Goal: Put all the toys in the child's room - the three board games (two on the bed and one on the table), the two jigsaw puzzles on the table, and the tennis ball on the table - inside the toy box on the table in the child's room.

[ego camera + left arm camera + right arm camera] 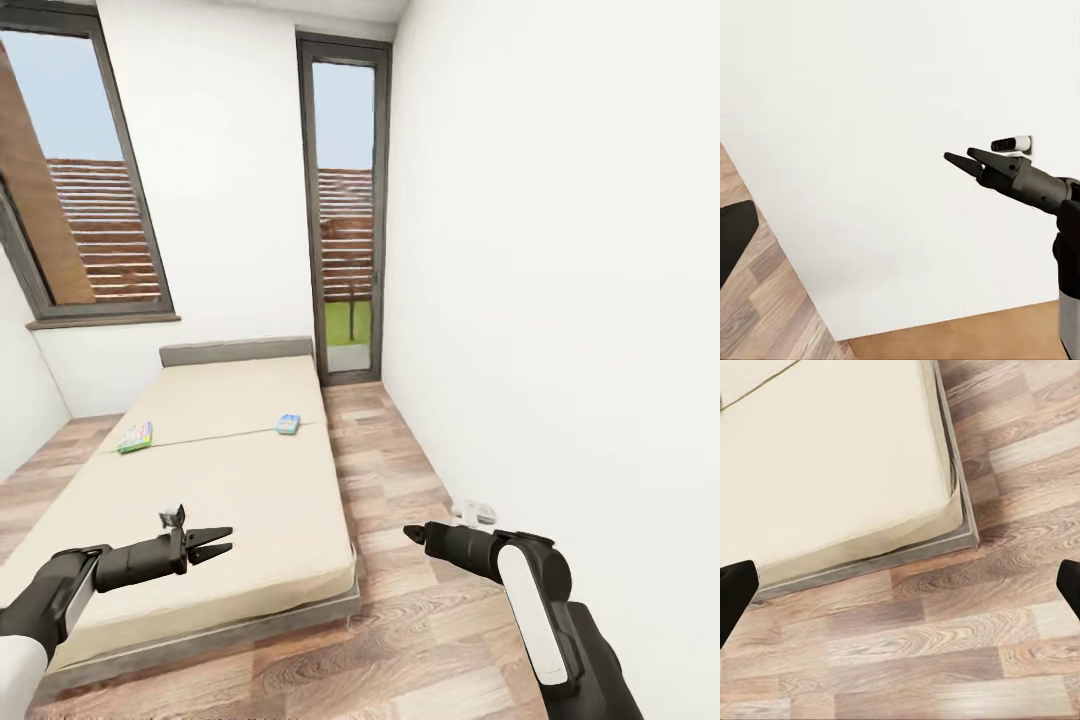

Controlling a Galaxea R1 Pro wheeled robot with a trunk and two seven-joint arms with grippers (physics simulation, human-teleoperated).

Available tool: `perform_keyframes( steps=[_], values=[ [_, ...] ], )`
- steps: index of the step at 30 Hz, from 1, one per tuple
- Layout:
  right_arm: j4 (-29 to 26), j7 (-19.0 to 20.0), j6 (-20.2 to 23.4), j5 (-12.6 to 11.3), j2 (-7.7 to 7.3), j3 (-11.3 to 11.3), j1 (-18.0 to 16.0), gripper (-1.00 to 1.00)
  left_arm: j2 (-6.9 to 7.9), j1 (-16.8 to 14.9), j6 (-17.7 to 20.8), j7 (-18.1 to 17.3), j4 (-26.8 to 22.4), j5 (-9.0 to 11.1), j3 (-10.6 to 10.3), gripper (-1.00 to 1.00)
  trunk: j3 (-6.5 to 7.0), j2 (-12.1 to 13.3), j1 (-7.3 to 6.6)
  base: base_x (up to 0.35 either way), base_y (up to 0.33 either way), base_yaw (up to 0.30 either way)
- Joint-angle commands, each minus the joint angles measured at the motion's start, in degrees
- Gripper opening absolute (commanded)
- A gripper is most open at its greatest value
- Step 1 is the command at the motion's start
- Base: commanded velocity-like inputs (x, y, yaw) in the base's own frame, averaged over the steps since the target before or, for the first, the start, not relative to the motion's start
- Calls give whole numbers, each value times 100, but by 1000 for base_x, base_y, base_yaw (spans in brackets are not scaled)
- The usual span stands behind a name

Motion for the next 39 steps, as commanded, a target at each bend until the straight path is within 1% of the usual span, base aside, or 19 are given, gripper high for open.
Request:
perform_keyframes(
  steps=[1, 10, 39],
  values=[
    [-6, -51, 20, -52, 1, -2, -5, 100, 0, -5, 61, -22, 0, -3, 1, 100, -9, -8, 2, 85, -94, 290],
    [-6, -51, 20, -52, 1, -2, -5, 100, -16, -5, 61, -20, 0, -3, 1, 100, -9, -8, 2, 157, -169, 290],
    [-6, -51, 20, -52, 1, -5, -5, 100, -37, -5, 61, -5, 0, -8, 1, 100, -9, -8, 2, 200, -225, 290]
  ],
)
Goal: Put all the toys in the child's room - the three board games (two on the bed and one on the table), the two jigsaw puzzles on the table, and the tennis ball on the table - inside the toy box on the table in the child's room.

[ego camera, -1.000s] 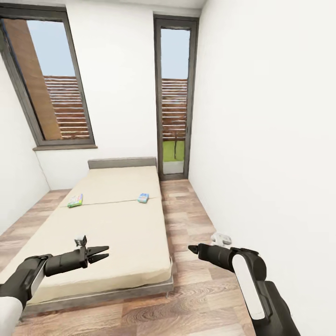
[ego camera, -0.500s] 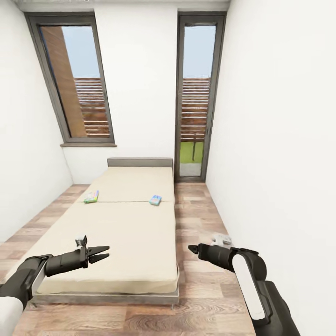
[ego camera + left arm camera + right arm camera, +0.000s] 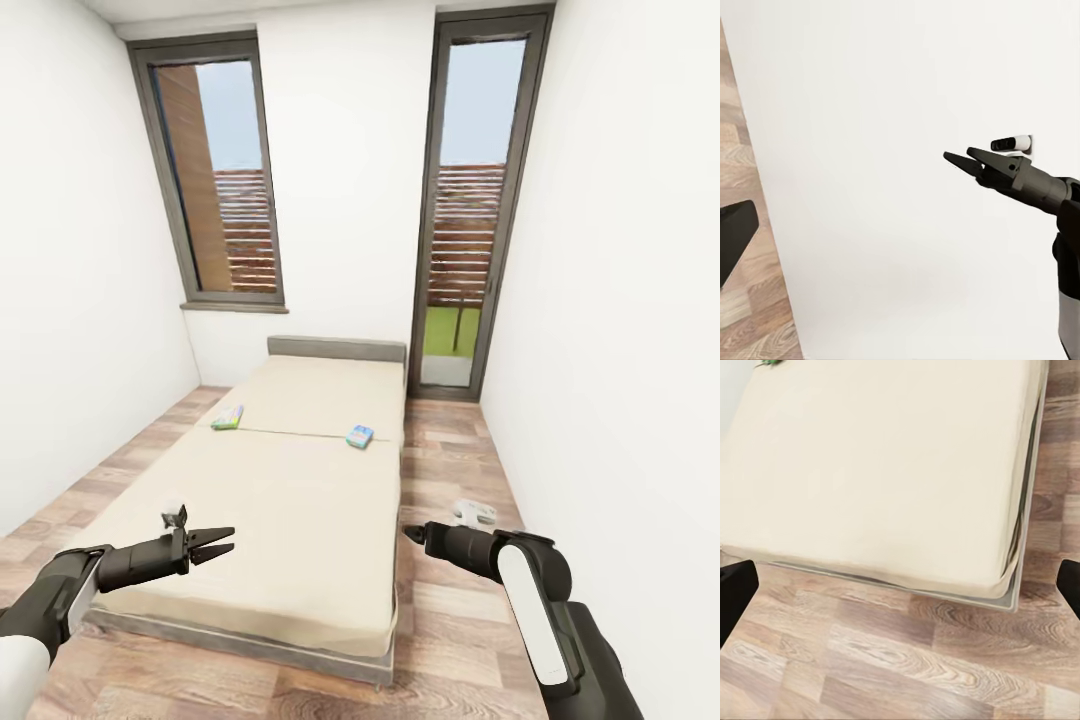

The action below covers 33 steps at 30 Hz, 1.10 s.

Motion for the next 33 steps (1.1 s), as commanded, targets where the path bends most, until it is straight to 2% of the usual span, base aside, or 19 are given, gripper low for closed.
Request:
perform_keyframes(
  steps=[1, 15, 33],
  values=[
    [-6, -51, 19, -52, 0, 0, -4, 100, 0, -5, 61, -23, 0, -5, 2, 100, -9, -7, 4, 201, -214, 290],
    [147, -51, 19, -60, 8, -2, -4, 100, -6, -5, 0, -22, 0, -1, 2, 100, -15, -7, 4, 173, -166, 290],
    [257, -51, 19, -61, 9, 0, -4, 100, -8, -5, -68, -27, 0, 1, 2, 100, -112, -7, 4, 140, -171, 249]
  ],
)
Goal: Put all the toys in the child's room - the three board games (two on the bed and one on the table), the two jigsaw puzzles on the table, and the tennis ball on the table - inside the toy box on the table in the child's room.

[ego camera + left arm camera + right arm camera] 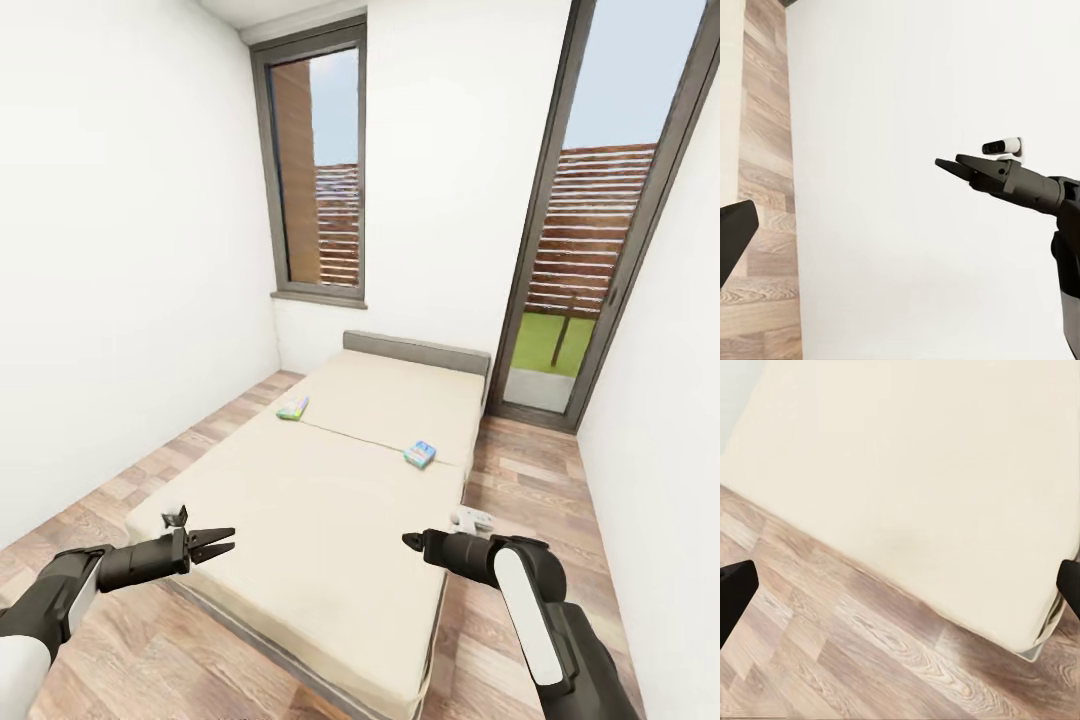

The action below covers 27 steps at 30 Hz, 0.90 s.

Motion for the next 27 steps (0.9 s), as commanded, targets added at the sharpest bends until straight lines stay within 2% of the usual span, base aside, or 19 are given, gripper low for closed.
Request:
perform_keyframes(
  steps=[1, 7, 27],
  values=[
    [-5, -51, 18, -52, 0, 0, -4, 100, -1, -6, 60, -24, 0, -5, 3, 100, -15, -8, 2, 91, -257, 239],
    [-5, -51, 18, -52, 0, 0, -4, 100, 5, -4, 35, -27, 0, 6, 11, 100, -51, -8, 2, 27, -89, 238],
    [-5, -51, 18, -52, 1, 3, -4, 100, -1, 3, 22, -27, 0, 1, 11, 100, -171, -8, 2, 1, -3, 238]
  ],
)
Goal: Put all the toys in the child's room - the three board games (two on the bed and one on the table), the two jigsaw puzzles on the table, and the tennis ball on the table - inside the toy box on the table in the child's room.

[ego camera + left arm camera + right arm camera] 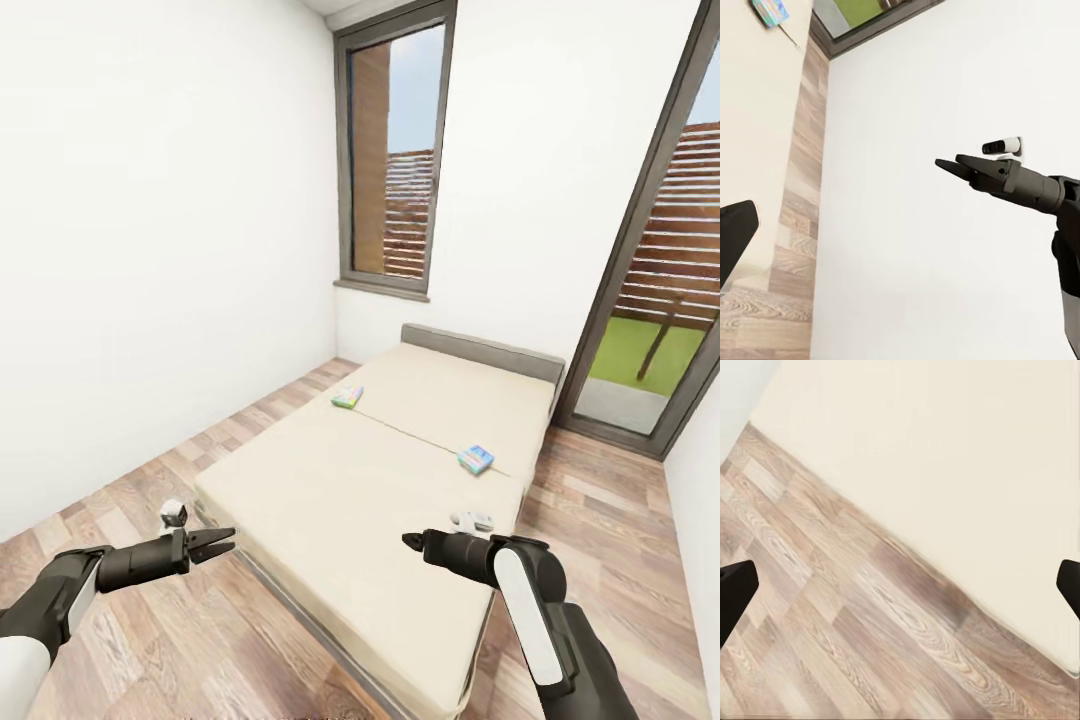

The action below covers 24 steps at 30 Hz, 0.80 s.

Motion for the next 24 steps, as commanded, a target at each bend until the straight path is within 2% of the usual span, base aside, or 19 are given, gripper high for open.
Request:
perform_keyframes(
  steps=[1, 12, 24],
  values=[
    [-6, -51, 20, -53, 0, 2, -4, 100, 1, -5, 60, -21, 0, -1, 0, 100, -15, -7, 1, 0, 0, 237],
    [-6, -51, 20, -53, 2, 3, -4, 100, 0, -5, 60, -21, 0, -9, -8, 100, -81, -7, 1, 0, -18, 237],
    [-6, -51, 20, -53, 1, 3, -4, 100, -40, -5, 60, -21, 0, -10, -9, 100, -153, -7, 1, 0, -222, 237]
  ],
)
